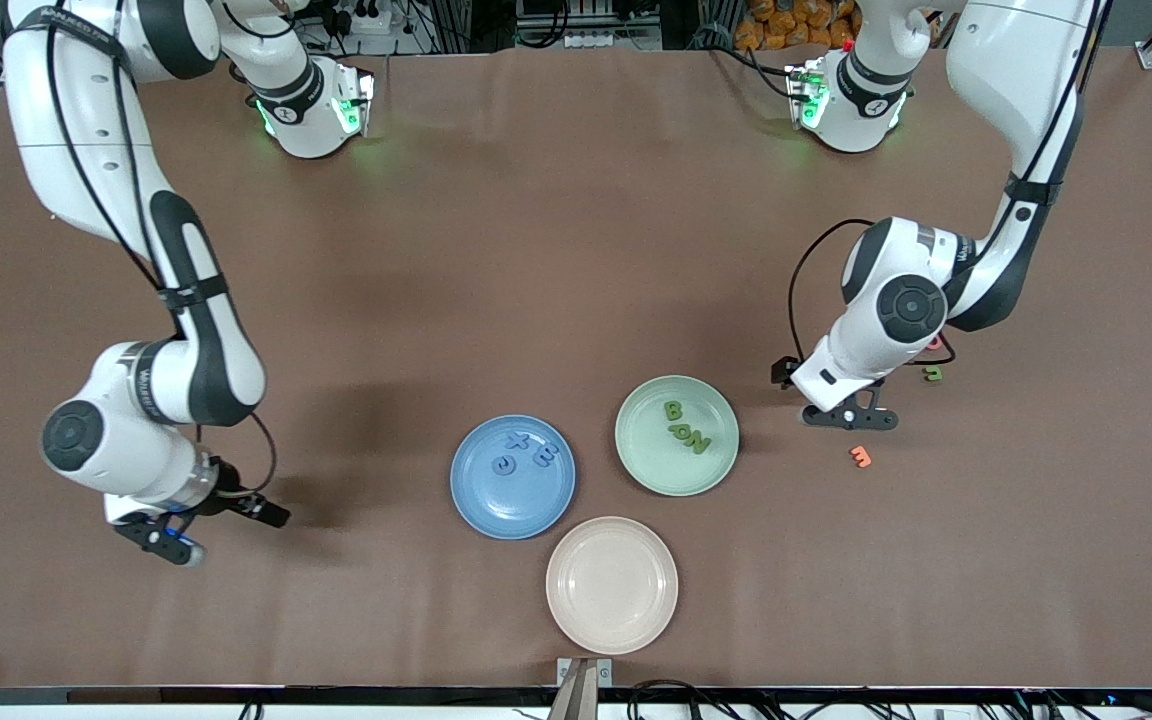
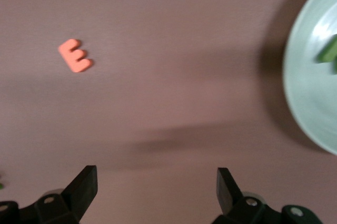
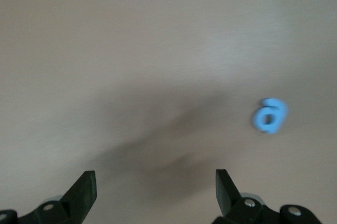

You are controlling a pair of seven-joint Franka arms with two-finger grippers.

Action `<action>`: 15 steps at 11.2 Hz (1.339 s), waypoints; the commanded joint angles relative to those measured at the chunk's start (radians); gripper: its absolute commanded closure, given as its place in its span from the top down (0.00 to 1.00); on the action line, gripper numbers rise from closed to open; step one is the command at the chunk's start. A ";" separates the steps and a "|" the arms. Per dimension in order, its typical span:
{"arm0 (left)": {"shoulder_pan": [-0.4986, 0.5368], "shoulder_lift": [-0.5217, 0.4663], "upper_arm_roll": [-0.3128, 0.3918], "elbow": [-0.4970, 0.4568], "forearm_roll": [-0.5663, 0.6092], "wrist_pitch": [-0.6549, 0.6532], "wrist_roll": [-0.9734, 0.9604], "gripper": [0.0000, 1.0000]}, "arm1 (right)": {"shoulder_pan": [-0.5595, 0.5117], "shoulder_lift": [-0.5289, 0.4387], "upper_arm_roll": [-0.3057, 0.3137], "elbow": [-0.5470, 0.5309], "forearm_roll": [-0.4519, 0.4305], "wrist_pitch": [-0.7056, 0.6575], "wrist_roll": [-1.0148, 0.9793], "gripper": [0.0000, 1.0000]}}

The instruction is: Sort letters by color into matching plates

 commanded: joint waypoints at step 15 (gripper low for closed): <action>0.069 -0.203 0.171 -0.422 -0.010 0.398 0.022 1.00 | -0.085 0.075 -0.086 -0.011 0.080 0.041 0.177 1.00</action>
